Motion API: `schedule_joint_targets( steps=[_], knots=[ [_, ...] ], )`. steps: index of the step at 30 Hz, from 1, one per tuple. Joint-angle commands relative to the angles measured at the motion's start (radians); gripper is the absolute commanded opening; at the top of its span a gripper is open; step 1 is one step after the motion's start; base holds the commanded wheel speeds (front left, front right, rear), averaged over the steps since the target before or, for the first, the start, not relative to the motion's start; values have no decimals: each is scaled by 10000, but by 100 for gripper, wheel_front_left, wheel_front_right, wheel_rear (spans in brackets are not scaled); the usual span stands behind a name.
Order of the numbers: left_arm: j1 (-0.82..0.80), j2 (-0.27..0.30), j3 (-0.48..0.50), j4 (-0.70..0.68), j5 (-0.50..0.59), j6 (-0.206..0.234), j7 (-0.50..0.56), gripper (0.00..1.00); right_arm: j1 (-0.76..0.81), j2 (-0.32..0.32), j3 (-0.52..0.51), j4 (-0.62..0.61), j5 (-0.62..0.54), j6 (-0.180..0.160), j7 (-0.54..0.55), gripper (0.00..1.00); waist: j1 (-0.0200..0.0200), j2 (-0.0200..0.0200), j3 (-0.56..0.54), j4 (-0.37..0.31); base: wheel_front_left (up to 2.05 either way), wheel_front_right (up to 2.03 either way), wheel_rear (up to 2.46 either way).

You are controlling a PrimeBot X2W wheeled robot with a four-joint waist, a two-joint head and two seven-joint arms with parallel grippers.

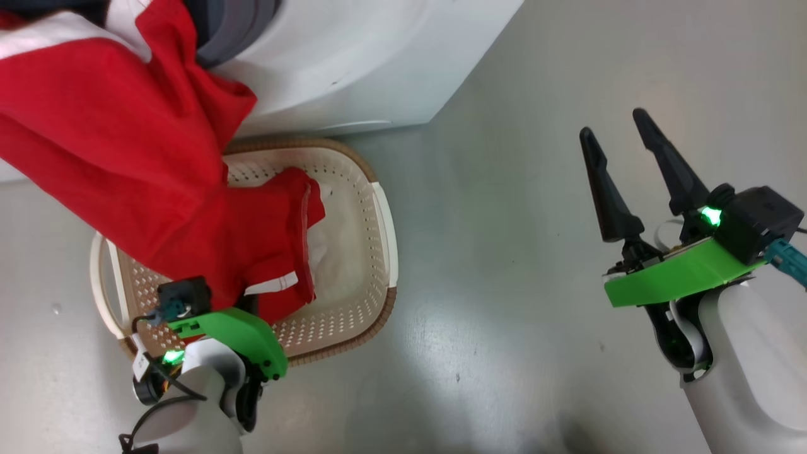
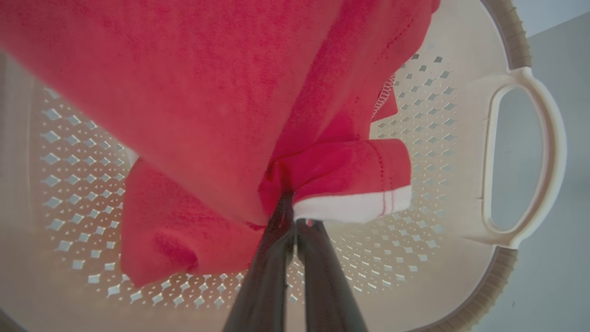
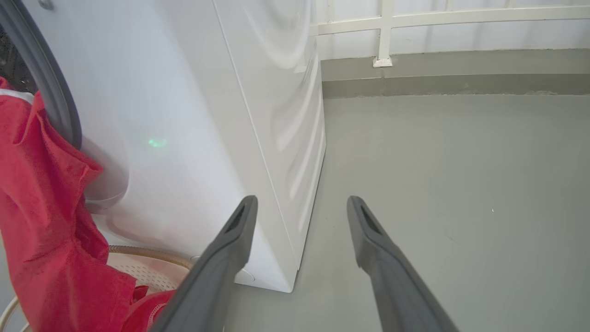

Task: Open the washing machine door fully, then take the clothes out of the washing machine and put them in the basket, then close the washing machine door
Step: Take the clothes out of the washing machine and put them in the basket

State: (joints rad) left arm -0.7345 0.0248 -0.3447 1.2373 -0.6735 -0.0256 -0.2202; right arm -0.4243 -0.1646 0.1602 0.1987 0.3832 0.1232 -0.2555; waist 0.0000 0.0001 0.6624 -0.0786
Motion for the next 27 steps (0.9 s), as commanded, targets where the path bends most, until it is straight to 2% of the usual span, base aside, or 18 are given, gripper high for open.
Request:
schedule_joint_targets(
  steps=[1, 12, 13, 14, 21, 27],
  knots=[
    [104, 255, -73, -36, -261, 111, -41, 0, 16, -84, 107, -297, 151, 75, -63, 100, 0, -1, 294, 9, 0, 0, 0],
    [-57, 255, -1490, -44, -1355, 456, 55, 0, -50, -132, 16, -371, 115, 75, -63, 100, 0, -1, 716, 110, 0, 0, 0],
    [-131, 255, -1612, -52, -1474, 517, -100, 58, -67, -123, -8, -369, 105, 75, -63, 100, 0, -1, 704, 138, 0, 0, 0],
    [-155, 255, -1666, -47, -1534, 538, -155, 100, -67, -116, -16, -366, 100, 75, -63, 100, 0, -1, 686, 151, 0, 0, 0],
    [-314, 254, -1992, 15, -1810, 552, -352, 100, -64, -38, 5, -282, 102, 75, -63, 100, 0, -1, 441, 234, 0, 0, 0],
    [-422, 314, -1898, -263, -1539, 659, -408, 100, 13, 21, -23, -237, 116, 75, -63, 100, 0, -1, 154, 318, 0, 0, 0]
  ],
)
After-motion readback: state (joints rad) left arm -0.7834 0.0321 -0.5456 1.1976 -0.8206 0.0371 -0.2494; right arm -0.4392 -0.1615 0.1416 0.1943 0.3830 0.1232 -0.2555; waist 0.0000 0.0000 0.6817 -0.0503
